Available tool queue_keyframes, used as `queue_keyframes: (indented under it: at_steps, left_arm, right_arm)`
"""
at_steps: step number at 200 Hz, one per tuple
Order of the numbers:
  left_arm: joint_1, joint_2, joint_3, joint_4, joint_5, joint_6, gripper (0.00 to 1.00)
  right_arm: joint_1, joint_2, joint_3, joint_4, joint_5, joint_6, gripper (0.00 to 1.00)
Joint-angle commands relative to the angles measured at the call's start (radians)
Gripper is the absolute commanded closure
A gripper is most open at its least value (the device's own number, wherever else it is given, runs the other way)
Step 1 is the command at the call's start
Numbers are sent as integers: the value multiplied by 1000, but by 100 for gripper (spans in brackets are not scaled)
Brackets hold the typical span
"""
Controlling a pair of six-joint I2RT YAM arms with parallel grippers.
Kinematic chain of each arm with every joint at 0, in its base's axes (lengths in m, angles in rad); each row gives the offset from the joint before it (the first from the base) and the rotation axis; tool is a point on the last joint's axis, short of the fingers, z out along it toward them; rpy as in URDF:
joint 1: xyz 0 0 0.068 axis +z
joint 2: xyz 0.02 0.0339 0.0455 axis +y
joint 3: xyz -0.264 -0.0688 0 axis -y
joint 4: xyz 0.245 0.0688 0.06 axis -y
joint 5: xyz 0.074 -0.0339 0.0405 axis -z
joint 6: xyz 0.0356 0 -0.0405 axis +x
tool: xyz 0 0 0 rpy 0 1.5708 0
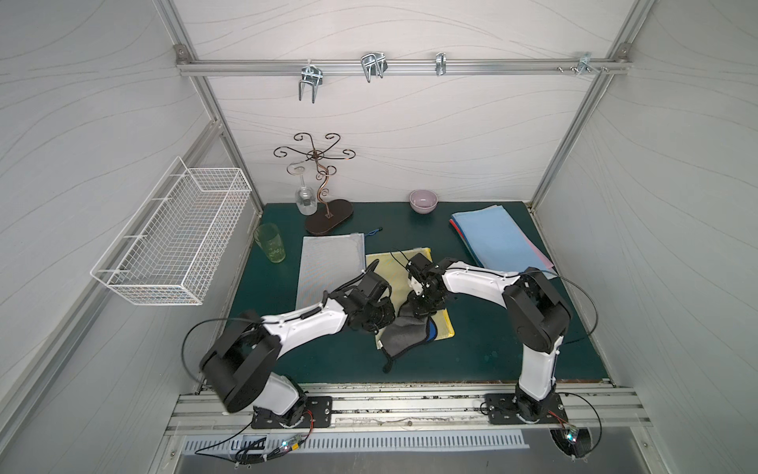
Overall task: Wipe the document bag
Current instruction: Wipe the dirt from the document bag.
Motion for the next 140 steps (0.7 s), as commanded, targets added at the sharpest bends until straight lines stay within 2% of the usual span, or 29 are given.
queue_keyframes:
  at_steps: [1, 39, 51, 71, 92, 109, 129, 140]
  left_arm:
    - [5, 106, 87, 21, 16, 42, 90]
    - [10, 199, 108, -28, -35, 25, 91]
    - [10, 215, 102, -27, -38, 26, 91]
    - [11, 210, 80, -9, -44, 20, 90]
    - [4, 176, 77, 7, -36, 40, 88]
    - [-23, 142, 116, -30, -60, 91, 84]
    - [-76, 136, 204, -104, -93, 167, 77]
    - [-107, 152, 257, -135, -98, 202, 70]
  right_arm:
    - [-18, -29, -90, -136, 99, 31, 100]
    - [-105, -186, -213, -173, 129, 70, 100]
    - [-171, -253, -257, -187, 129, 81, 93]
    - [-298, -380, -328, -208, 114, 99, 91]
    - [-332, -475, -332, -221, 106, 134, 88]
    - [-333, -494, -328, -245, 114, 152, 77]
    - [-344, -520, -368, -238, 135, 180, 75]
    - [-367, -539, -402, -223, 126, 198, 70]
